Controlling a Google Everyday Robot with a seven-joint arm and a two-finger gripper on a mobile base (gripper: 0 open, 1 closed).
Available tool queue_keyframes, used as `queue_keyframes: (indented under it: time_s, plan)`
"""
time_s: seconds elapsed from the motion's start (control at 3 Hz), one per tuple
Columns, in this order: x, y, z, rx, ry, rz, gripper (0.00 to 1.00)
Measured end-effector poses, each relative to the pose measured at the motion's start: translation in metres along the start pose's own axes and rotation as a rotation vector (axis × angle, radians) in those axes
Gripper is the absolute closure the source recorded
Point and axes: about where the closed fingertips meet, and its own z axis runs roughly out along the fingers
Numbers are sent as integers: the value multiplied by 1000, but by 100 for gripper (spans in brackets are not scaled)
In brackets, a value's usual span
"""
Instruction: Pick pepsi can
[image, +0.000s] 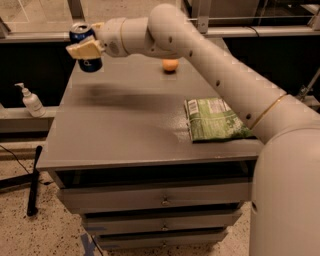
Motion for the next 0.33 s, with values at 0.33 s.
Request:
queue_keyframes:
  time_s: [0.33]
  plan:
    - [-5, 0, -2, 2, -4, -6, 100]
